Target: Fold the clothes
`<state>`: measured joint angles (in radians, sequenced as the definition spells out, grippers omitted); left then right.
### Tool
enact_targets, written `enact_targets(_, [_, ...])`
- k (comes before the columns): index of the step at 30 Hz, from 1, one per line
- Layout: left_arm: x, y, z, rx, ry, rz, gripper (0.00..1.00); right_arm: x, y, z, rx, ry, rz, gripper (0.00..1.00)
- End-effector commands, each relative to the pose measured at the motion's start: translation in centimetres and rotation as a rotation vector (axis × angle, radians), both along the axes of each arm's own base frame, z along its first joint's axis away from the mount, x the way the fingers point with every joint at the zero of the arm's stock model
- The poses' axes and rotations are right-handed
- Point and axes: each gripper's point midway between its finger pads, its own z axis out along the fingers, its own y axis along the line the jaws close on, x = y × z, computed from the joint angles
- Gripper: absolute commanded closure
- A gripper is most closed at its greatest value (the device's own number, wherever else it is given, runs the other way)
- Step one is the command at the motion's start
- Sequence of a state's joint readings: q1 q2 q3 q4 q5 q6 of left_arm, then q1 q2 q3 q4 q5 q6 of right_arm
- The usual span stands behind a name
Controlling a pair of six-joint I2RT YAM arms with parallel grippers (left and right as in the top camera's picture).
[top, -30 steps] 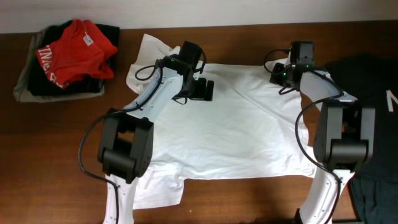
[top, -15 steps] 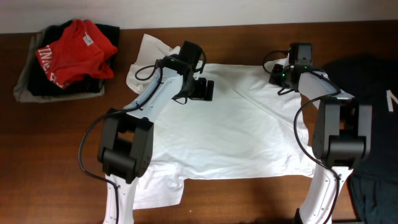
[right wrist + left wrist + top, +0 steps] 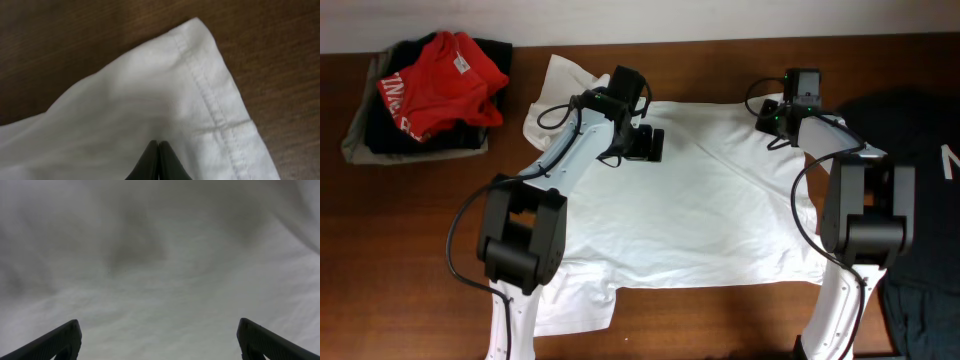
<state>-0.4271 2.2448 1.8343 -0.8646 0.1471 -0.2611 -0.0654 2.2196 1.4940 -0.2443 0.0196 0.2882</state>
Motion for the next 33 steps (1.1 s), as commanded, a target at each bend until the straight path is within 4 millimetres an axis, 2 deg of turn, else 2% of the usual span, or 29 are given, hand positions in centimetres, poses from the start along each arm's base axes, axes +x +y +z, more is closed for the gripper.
enact_targets(1, [-0.3, -0.3, -0.7, -0.002, 0.015, -0.014, 0.01, -1.3, -1.3, -4.2, -0.028, 0.086, -0.043, 0.95])
enact_targets(7, [-0.3, -0.3, -0.7, -0.002, 0.015, -0.015, 0.01, -1.1, -4.0, -4.3, -0.012, 0.064, -0.114, 0.96])
enact_targets(13, [-0.3, -0.3, -0.7, -0.002, 0.015, -0.015, 0.01, 0.2, -4.5, -3.8, -0.016, -0.002, -0.12, 0.96])
enact_targets(18, [-0.3, -0.3, -0.7, -0.002, 0.015, -0.015, 0.01, 0.3, -5.1, -4.9, -0.043, -0.001, -0.139, 0.93])
enact_targets(19, [-0.3, -0.3, -0.7, -0.002, 0.015, -0.015, 0.01, 0.0, -5.3, -5.1, -0.056, 0.01, -0.149, 0.91])
enact_targets(22, [-0.3, -0.3, -0.7, -0.002, 0.015, -0.015, 0.01, 0.1, -5.3, -4.3, -0.053, 0.013, -0.148, 0.71])
enact_targets(24, [-0.2, -0.3, -0.7, -0.002, 0.014, -0.015, 0.01, 0.3, -5.3, -2.7, -0.053, 0.01, -0.147, 0.6])
enact_targets(27, [-0.2, -0.3, -0.7, -0.003, 0.011, -0.014, 0.01, 1.1, -5.0, 1.5, -0.051, -0.025, -0.139, 0.41])
enact_targets(28, [-0.2, -0.3, -0.7, -0.003, 0.011, -0.014, 0.01, 1.4, -4.8, 3.1, -0.051, -0.039, -0.136, 0.21])
enact_targets(30, [-0.1, -0.2, -0.7, -0.003, 0.011, -0.013, 0.01, 1.7, -4.9, 6.8, -0.053, -0.076, -0.136, 0.05])
enact_targets(31, [-0.2, -0.2, -0.7, -0.003, 0.012, -0.013, 0.01, 1.8, -4.9, 8.5, -0.054, -0.092, -0.137, 0.01])
enact_targets(33, [-0.2, -0.2, -0.7, -0.002, 0.013, -0.013, 0.01, 1.7, -4.9, 12.0, -0.055, -0.12, -0.137, 0.01])
